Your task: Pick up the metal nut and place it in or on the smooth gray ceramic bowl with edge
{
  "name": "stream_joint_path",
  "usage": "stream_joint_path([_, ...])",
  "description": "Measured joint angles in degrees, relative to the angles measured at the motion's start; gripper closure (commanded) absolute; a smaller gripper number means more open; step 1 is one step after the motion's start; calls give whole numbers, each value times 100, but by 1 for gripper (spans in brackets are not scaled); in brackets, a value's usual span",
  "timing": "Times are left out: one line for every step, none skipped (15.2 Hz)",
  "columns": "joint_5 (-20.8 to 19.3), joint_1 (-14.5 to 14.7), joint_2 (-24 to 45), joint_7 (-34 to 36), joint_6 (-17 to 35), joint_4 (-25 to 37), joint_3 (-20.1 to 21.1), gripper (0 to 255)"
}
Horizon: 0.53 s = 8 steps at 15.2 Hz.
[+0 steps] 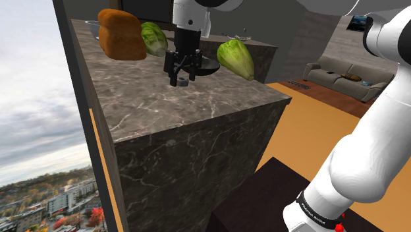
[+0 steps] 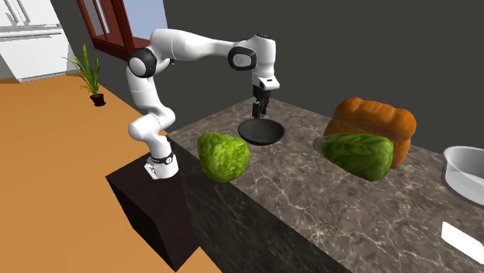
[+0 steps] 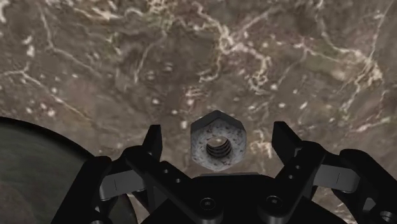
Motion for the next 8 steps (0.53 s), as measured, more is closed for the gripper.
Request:
stream_joint_path([0, 0, -1, -1, 6, -6, -1, 0])
stream_joint_path([1, -1, -1, -1, 8, -9, -1, 0])
stream_joint_path([1, 0, -2, -1, 9, -11, -1, 0])
stream_joint_path([1, 0, -2, -1, 9, -11, -1, 255])
stream_joint_path([-10, -4, -15, 0, 7, 2, -6, 255])
stream_joint_path([-30, -16, -35, 0, 3, 18, -20, 255])
stream_joint_path([-28, -16, -40, 5, 11, 20, -21, 255])
stream_joint_path([-15, -18, -53, -5, 25, 2, -24, 255])
